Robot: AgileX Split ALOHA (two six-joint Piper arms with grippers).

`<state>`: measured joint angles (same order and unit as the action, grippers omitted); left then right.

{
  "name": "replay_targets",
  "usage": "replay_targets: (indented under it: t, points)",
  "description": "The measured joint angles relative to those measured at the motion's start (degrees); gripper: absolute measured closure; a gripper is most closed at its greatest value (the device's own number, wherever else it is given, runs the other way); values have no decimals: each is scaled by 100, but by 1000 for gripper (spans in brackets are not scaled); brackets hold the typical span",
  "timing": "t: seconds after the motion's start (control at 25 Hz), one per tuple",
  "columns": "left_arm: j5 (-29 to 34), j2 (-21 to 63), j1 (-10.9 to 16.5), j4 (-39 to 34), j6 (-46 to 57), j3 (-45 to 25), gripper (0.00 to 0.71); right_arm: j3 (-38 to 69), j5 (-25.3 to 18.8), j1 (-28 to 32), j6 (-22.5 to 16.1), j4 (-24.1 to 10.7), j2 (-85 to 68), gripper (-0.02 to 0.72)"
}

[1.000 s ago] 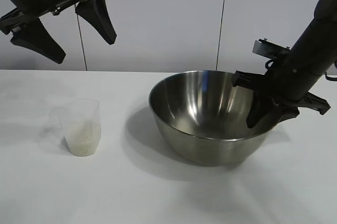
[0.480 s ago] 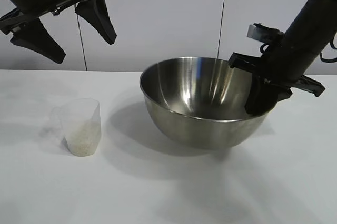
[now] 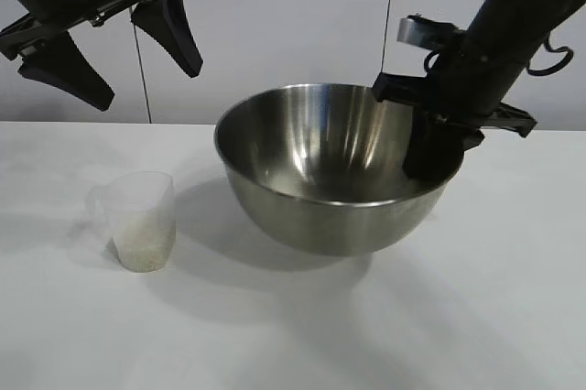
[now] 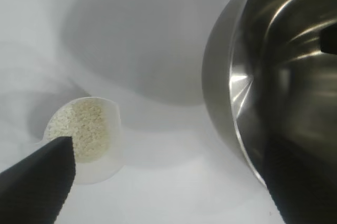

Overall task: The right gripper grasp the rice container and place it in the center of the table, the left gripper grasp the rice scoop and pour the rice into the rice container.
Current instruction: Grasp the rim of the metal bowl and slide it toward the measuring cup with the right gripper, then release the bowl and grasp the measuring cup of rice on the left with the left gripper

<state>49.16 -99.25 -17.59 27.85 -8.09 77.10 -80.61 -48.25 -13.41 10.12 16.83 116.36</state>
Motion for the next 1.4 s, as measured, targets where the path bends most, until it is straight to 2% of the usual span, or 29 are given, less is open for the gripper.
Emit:
replay_targets:
  t: [0.48,0.56,0.6,0.68,0.76,0.8,0.88,1.0,1.2,1.4]
  points:
    - [-5,0,0,0,0,0,16,-11,151,0,-5,41,278,694]
    - [-5,0,0,0,0,0,16,-11,163,0,-7,56,278,673]
    - [-10,0,0,0,0,0,16,-11,163,0,-7,63,278,636]
    - [-10,0,0,0,0,0,16,-15,158,0,-13,70,278,503]
    - [-10,0,0,0,0,0,16,-15,143,0,-12,70,266,260]
    - [-10,0,0,0,0,0,16,-15,122,0,-19,70,231,171]
    - [-10,0,0,0,0,0,16,-63,45,0,-97,63,116,67]
    - [-10,0,0,0,0,0,16,-294,-160,0,-274,-75,-79,23]
    - [-10,0,0,0,0,0,16,-793,-580,17,-622,-346,-354,15]
    - [-10,0,0,0,0,0,16,-1328,-1045,252,-849,-246,-401,9]
